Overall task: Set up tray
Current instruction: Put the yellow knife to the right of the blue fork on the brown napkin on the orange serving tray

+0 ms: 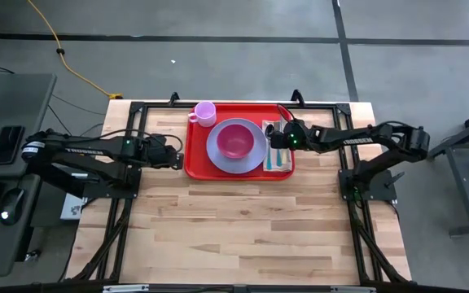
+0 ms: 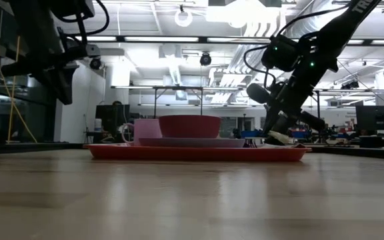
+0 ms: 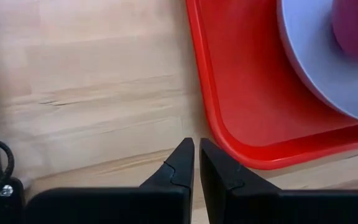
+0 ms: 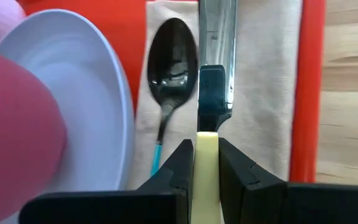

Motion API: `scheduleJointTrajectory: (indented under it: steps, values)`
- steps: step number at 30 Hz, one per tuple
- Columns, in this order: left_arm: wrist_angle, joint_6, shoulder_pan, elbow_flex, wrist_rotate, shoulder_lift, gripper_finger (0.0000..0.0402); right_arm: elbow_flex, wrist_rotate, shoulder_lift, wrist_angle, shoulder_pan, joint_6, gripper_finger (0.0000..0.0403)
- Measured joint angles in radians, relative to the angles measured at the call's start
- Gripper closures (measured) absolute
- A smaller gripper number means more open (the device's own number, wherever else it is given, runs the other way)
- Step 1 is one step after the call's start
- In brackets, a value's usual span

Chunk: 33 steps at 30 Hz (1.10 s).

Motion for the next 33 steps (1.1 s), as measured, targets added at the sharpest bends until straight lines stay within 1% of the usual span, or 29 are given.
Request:
scheduleJointTrajectory:
  steps: [16, 23, 33]
  values:
    - [-0.002, 0.0, 0.0, -0.001, 0.001, 0.0, 0.0346, 0.0, -0.012, 0.0, -0.056, -0.011, -0.001, 0.0369]
    - [-0.002, 0.0, 0.0, -0.001, 0.002, 0.0, 0.0346, 0.0, -0.013, 0.0, -0.059, -0.011, -0.003, 0.0353]
    - [-0.003, 0.0, 0.0, -0.001, 0.003, 0.0, 0.0346, 0.0, -0.017, 0.0, -0.059, -0.011, -0.001, 0.0347]
